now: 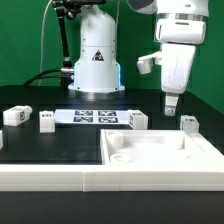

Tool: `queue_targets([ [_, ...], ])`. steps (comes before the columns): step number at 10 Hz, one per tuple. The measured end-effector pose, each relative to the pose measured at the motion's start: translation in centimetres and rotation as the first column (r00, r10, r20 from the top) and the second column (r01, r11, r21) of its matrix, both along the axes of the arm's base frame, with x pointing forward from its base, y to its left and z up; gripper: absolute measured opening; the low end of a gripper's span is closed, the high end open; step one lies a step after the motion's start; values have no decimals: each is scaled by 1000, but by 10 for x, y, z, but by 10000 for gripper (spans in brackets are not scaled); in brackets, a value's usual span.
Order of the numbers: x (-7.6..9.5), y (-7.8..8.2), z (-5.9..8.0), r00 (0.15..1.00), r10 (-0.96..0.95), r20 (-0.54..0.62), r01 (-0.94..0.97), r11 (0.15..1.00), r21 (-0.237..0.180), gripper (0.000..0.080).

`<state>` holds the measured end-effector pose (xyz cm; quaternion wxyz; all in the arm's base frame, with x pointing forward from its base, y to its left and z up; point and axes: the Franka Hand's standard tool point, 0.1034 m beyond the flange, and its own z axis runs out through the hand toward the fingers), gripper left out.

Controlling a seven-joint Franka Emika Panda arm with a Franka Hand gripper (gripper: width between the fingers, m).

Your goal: Assemble one leg

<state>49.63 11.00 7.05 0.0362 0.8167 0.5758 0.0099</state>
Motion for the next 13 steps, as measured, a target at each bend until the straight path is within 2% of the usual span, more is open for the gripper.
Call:
queue_targets([
  [2, -1, 1, 0, 988, -157, 7, 156, 988, 13, 649],
  [3, -6, 3, -3, 958, -286, 26, 284, 957, 55, 649],
  [5, -19, 12, -9, 837, -547, -1, 544, 834, 94, 649],
  [7, -25, 28, -13, 653, -756, -39, 755, 647, 110, 649],
  [8, -27, 32, -15, 569, -820, -58, 820, 562, 111, 649],
  [9, -27, 33, -15, 557, -828, -62, 829, 549, 111, 649],
  [11, -28, 36, -16, 430, -899, -84, 900, 421, 111, 649],
  [13, -37, 50, -19, 311, -945, -97, 947, 300, 112, 649],
])
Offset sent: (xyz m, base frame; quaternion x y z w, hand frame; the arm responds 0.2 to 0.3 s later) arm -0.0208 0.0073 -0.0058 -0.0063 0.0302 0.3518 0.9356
